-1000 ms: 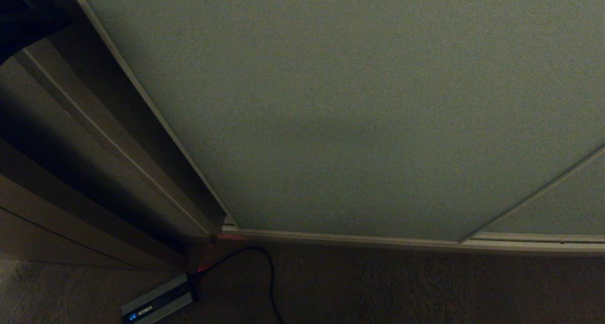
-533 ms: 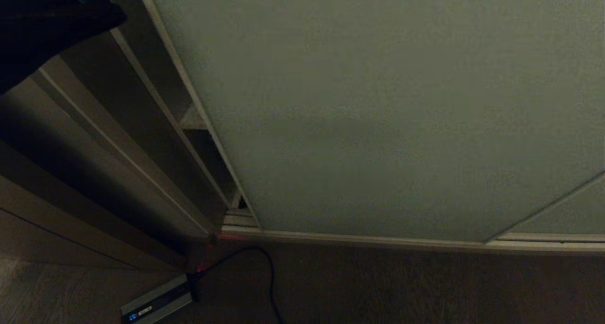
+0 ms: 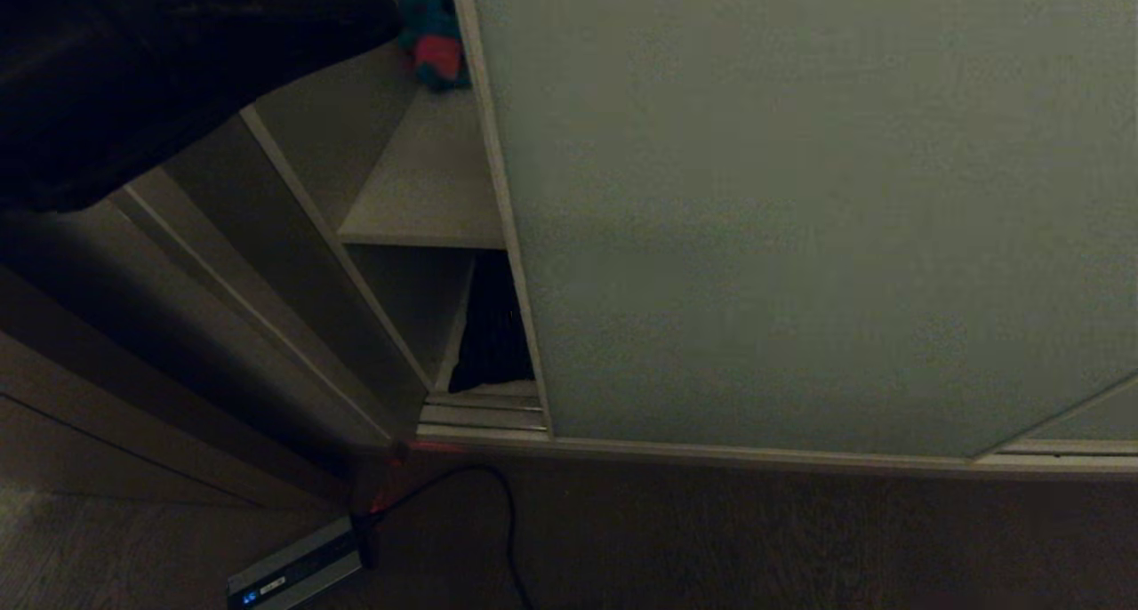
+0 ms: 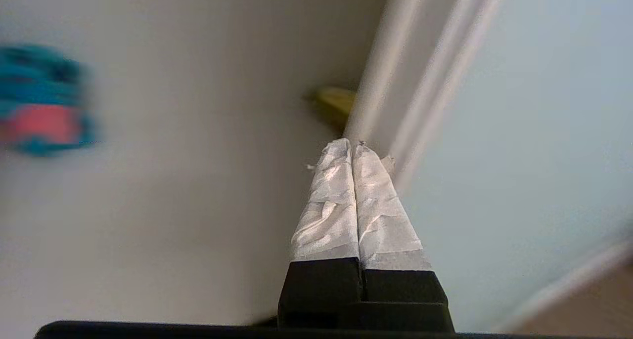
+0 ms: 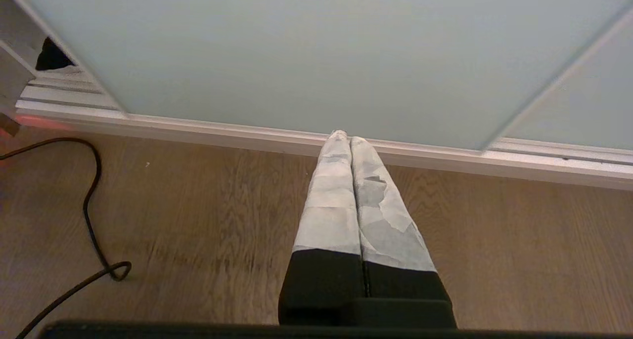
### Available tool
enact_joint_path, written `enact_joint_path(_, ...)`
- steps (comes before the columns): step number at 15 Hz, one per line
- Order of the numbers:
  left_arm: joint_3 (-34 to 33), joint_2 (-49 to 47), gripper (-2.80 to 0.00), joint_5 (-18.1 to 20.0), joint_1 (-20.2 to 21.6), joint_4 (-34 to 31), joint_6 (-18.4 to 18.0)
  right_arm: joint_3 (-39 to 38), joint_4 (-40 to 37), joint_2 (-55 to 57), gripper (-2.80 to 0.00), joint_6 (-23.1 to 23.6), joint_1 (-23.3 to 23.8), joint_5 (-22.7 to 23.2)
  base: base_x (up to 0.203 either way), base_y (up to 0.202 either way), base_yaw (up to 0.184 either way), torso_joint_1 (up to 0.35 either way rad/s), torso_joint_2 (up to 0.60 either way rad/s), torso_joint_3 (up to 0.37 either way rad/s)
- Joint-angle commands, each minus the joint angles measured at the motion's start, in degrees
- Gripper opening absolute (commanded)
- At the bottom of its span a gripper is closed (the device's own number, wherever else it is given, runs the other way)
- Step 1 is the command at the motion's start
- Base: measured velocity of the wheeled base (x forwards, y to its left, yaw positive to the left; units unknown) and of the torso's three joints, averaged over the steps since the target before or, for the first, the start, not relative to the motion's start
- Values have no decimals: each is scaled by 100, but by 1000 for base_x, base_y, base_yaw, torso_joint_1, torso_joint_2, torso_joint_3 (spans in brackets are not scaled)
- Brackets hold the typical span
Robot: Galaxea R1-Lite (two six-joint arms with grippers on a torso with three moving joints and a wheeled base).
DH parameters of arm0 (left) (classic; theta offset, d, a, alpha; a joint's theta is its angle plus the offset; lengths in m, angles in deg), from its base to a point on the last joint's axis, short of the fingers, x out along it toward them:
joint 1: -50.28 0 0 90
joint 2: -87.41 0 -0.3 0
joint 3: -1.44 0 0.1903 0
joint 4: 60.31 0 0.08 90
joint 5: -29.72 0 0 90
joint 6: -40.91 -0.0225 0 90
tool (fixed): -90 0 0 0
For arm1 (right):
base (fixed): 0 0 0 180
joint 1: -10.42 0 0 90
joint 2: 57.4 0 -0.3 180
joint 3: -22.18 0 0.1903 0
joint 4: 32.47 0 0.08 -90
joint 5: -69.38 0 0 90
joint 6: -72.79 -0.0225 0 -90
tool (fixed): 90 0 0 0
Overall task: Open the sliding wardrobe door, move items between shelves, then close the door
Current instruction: Open the door
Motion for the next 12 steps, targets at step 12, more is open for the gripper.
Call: enact_joint_path(12,134,-600,-280,-172,-777,-1,153,-26,-6,-1,-280,1,0,1,0,0,0,0,0,0)
